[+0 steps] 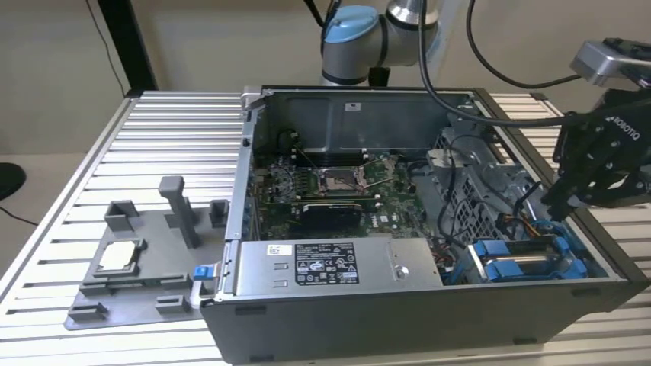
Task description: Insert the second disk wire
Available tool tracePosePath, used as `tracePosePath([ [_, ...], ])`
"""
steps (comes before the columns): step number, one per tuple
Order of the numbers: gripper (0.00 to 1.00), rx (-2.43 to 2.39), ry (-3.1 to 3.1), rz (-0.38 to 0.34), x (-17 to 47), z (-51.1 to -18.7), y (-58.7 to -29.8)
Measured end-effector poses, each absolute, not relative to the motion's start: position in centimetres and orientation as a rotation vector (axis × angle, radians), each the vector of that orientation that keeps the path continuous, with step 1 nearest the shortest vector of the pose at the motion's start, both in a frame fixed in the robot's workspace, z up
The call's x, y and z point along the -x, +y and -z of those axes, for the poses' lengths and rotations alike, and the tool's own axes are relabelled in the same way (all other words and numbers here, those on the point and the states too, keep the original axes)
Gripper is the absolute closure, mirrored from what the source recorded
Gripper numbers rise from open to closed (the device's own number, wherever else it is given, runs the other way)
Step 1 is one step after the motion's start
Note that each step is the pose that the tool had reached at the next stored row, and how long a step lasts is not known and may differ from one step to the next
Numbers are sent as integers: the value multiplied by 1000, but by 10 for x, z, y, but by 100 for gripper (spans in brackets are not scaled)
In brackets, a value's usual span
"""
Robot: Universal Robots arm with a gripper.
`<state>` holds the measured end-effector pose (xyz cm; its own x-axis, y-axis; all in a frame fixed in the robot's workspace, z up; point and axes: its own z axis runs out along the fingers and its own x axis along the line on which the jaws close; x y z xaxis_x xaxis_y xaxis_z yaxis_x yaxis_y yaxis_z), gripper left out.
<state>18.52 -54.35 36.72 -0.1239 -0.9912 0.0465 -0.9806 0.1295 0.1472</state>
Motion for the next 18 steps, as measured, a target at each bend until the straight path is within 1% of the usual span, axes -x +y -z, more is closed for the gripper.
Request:
tracePosePath([
  [1,0,-2002,-2259,144,-187,-367,-544],
  [3,0,-2019,-2253,157,-189,-367,-544],
  [18,0,-2150,-2121,147,-205,-364,-544],
])
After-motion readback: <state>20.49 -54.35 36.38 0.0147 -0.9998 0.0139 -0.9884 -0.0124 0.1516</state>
